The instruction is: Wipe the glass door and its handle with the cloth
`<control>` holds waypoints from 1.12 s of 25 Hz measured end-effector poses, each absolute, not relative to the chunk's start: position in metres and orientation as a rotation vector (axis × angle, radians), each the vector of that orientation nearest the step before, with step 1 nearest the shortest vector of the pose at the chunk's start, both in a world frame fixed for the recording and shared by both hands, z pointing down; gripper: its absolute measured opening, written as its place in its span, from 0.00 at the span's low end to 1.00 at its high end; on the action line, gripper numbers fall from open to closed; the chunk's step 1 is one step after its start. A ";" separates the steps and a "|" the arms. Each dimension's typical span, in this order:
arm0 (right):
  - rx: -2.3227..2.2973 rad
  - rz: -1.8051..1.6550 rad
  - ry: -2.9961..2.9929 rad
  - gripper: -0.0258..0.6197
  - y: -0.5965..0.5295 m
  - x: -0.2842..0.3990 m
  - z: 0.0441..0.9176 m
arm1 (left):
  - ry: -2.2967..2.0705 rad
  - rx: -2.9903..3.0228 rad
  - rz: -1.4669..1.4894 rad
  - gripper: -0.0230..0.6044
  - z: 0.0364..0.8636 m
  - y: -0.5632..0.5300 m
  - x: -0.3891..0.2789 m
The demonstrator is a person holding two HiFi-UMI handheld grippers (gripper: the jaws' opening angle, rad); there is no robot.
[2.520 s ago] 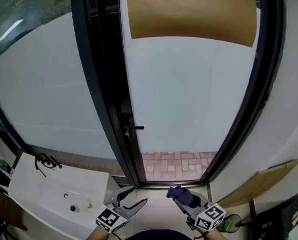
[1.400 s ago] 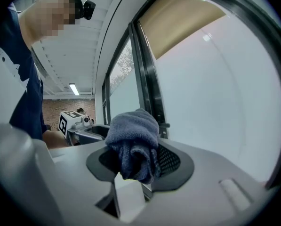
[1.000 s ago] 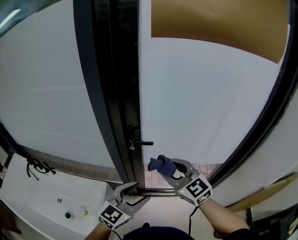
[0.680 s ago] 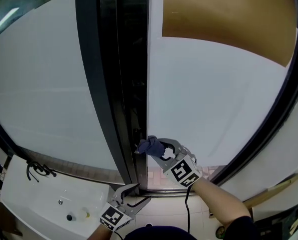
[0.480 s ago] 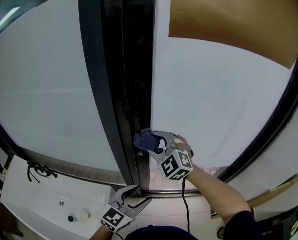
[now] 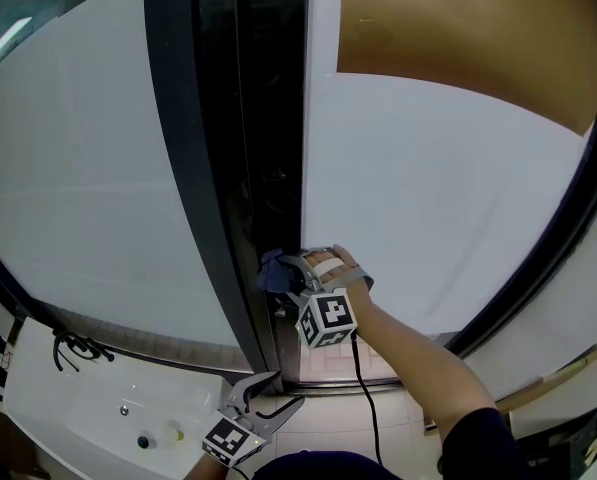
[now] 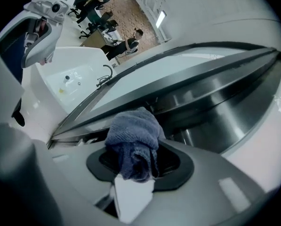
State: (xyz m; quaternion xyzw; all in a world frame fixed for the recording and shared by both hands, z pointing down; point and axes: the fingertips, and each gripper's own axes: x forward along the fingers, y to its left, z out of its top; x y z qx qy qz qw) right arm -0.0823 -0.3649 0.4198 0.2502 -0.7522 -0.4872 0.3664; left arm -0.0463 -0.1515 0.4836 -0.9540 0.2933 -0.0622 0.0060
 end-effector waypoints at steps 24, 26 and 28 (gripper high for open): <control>0.825 -1.065 -1.739 0.29 -0.371 0.095 0.436 | 0.804 -3.003 -0.207 0.43 0.483 -0.156 -0.023; 0.854 -1.032 -1.722 0.29 -0.370 0.117 0.437 | 0.801 -3.004 -0.214 0.43 0.485 -0.155 -0.023; 0.883 -0.994 -1.709 0.29 -0.369 0.137 0.438 | 0.798 -3.006 -0.217 0.43 0.486 -0.155 -0.023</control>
